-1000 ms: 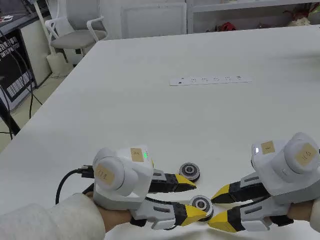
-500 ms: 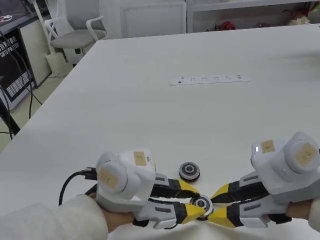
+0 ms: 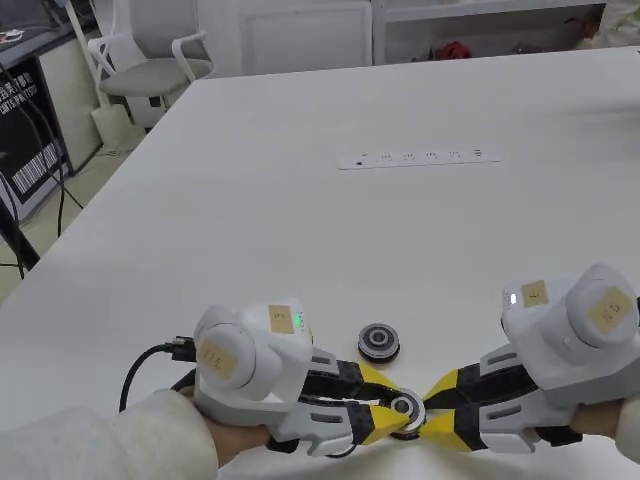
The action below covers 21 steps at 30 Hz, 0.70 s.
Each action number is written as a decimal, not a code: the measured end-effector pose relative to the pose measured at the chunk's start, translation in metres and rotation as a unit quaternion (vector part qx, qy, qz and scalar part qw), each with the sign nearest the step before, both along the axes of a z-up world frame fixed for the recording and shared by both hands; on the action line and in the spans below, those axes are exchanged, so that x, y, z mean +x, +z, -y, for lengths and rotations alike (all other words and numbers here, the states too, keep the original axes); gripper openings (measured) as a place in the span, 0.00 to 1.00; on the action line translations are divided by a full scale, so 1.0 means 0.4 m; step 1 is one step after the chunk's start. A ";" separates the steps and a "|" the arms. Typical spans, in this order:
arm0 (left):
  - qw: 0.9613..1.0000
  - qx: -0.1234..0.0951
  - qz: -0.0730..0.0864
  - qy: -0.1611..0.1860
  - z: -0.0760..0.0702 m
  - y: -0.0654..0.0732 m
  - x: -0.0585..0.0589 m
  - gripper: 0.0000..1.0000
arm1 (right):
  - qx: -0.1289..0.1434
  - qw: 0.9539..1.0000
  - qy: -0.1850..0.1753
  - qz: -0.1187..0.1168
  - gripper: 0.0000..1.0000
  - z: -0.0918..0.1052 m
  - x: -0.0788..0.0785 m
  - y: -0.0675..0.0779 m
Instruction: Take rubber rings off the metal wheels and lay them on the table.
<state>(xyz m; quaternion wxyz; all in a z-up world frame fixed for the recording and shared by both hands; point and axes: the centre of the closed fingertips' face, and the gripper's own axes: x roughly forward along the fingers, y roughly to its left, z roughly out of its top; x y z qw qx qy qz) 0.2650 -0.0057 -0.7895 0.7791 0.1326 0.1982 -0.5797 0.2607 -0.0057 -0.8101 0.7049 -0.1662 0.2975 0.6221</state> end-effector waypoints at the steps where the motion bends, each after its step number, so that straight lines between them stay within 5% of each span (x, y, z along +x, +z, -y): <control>1: 1.000 0.000 0.000 0.000 0.000 0.000 0.000 0.14 | 0.000 1.000 0.000 0.000 0.13 0.000 0.000 0.000; 13: 1.000 0.003 0.006 -0.003 -0.001 0.000 0.000 0.15 | -0.006 1.000 -0.003 0.007 0.02 0.005 0.006 0.001; 21: 1.000 0.003 0.007 -0.003 0.000 0.000 0.002 0.15 | -0.011 0.999 -0.027 -0.023 0.00 0.008 0.015 -0.003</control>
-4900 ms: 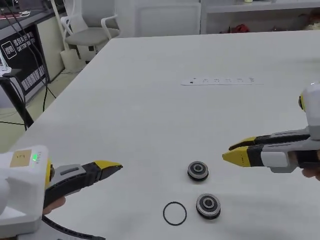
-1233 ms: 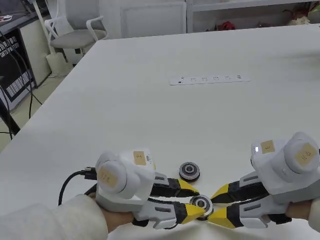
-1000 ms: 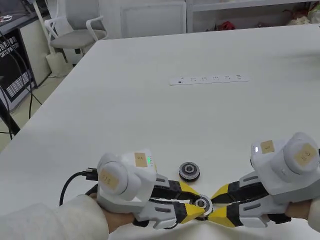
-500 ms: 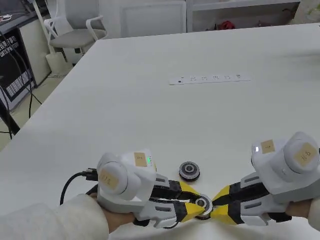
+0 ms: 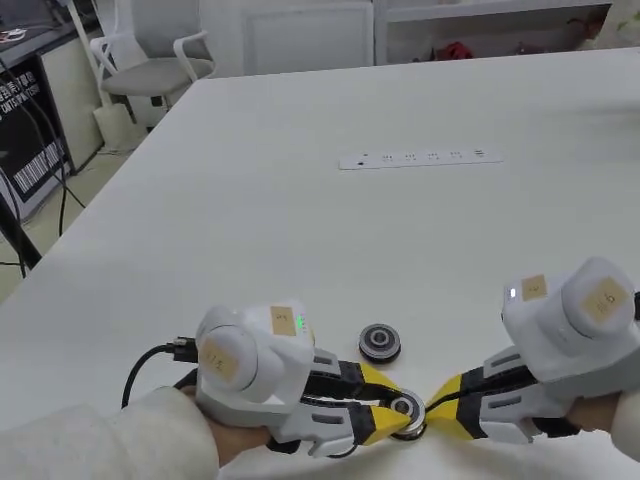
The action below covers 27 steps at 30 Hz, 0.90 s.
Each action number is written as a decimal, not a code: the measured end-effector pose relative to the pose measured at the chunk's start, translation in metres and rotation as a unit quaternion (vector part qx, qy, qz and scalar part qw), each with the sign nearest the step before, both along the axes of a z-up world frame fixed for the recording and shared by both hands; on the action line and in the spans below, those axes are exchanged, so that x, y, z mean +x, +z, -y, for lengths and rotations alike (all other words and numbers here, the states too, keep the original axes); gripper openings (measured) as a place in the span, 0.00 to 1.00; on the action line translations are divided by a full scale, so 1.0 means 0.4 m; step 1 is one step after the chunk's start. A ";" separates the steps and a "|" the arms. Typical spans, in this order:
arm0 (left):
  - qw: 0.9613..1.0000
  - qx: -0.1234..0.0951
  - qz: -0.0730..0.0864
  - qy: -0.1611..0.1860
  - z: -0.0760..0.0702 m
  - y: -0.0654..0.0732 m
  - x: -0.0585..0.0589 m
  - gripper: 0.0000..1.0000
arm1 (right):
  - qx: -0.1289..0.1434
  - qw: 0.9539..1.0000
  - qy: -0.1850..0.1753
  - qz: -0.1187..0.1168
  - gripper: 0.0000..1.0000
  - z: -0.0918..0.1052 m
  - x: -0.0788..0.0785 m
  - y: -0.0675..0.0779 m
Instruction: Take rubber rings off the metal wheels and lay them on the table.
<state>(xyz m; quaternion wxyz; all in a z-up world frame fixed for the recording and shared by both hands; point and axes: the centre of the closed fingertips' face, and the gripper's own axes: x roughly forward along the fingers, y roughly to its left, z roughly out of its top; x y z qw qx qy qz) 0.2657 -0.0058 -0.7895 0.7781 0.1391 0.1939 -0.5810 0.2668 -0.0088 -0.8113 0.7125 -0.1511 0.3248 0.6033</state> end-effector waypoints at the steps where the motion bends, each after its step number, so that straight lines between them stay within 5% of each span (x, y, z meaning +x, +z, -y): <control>1: 1.000 -0.001 0.000 0.000 0.000 -0.001 0.001 0.14 | -0.001 1.000 0.000 -0.001 0.00 0.001 0.000 0.000; 18: 1.000 0.004 0.009 -0.005 0.002 -0.002 -0.001 0.14 | 0.003 0.996 -0.055 -0.069 0.00 0.012 0.004 0.010; 27: 1.000 0.006 0.011 -0.008 0.006 0.000 -0.006 0.14 | 0.022 0.987 -0.092 -0.128 0.00 0.018 0.003 0.017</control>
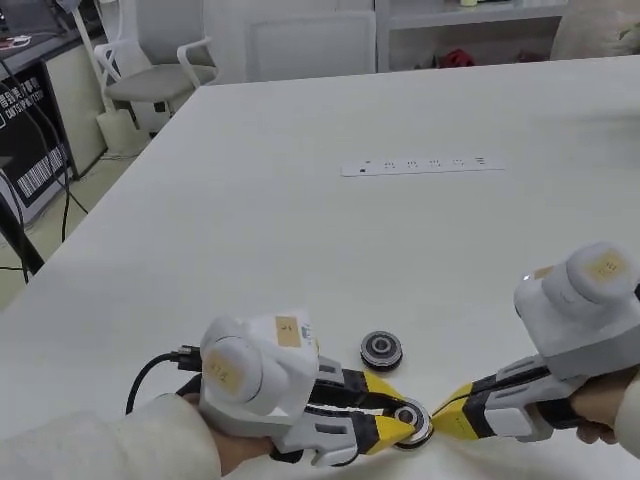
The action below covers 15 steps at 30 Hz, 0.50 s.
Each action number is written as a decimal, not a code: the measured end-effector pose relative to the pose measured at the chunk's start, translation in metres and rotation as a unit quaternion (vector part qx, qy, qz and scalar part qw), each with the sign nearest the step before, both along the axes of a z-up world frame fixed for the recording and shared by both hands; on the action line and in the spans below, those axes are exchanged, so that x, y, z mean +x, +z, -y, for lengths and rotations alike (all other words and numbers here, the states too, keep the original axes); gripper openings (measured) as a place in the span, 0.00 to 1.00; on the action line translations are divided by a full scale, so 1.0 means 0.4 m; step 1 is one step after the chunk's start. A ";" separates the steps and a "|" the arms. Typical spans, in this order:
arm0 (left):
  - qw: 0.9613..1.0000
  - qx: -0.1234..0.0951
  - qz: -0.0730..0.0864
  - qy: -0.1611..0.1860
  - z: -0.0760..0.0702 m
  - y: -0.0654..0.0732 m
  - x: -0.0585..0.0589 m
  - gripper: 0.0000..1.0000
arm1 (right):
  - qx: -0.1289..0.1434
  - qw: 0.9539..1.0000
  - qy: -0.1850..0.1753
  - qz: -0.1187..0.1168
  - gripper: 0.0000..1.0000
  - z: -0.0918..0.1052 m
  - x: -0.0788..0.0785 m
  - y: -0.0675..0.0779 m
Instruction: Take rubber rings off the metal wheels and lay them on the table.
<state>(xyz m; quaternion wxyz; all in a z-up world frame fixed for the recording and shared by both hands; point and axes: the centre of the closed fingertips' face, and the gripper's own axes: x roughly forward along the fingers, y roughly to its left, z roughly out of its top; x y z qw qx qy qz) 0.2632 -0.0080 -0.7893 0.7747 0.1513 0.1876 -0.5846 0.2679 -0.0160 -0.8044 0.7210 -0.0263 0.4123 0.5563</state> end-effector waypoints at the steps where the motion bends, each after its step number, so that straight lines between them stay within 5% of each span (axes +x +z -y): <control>1: 1.000 -0.001 -0.001 0.000 0.001 0.000 -0.001 0.14 | 0.004 1.000 -0.005 -0.008 0.00 0.001 -0.001 0.000; 4: 1.000 -0.001 -0.001 -0.001 0.001 0.001 -0.001 0.14 | 0.014 0.999 -0.025 -0.036 0.00 -0.002 -0.006 0.004; 15: 1.000 0.003 0.004 -0.003 0.000 0.001 -0.002 0.14 | 0.035 0.997 -0.039 -0.052 0.00 -0.005 -0.008 0.021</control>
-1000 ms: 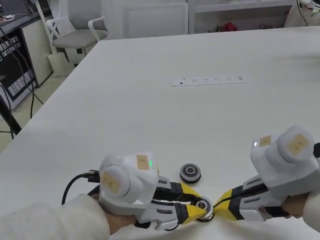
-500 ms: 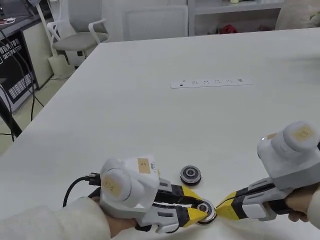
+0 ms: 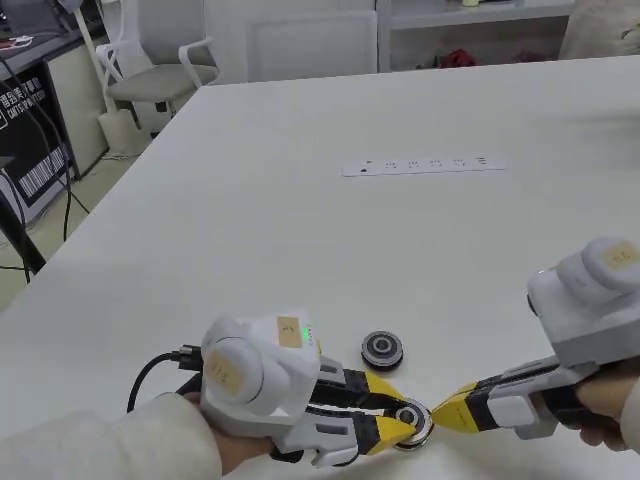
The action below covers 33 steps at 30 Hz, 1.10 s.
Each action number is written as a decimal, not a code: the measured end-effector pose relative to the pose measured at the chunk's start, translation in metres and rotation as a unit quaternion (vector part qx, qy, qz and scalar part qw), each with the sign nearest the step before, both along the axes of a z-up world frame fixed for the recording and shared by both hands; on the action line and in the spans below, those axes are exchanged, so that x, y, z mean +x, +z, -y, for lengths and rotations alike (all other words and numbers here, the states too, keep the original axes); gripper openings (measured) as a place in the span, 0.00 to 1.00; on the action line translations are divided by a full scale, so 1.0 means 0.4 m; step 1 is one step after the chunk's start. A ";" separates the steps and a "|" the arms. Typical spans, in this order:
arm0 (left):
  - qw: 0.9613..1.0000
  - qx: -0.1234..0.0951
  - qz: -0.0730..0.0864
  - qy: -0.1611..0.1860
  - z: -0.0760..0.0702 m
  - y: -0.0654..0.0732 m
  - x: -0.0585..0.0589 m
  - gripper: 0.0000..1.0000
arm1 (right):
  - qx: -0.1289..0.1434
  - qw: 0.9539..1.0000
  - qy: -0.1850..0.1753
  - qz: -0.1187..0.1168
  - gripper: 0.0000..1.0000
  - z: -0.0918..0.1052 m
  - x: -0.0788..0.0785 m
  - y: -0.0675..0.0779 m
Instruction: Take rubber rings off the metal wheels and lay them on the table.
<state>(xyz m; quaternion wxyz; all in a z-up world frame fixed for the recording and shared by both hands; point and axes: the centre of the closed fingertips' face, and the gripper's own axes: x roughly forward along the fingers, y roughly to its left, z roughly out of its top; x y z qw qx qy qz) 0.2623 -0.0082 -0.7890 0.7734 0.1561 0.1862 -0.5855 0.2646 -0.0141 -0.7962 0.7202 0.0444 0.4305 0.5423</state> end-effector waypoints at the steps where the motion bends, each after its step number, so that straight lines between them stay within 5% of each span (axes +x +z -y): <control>1: 1.000 0.000 0.000 0.000 0.000 0.000 0.000 0.14 | 0.000 1.000 0.000 0.000 0.00 -0.001 0.000 0.000; 33: 1.000 0.000 0.002 0.000 0.000 -0.002 0.002 0.14 | 0.011 1.000 0.007 0.005 0.00 -0.023 0.002 0.010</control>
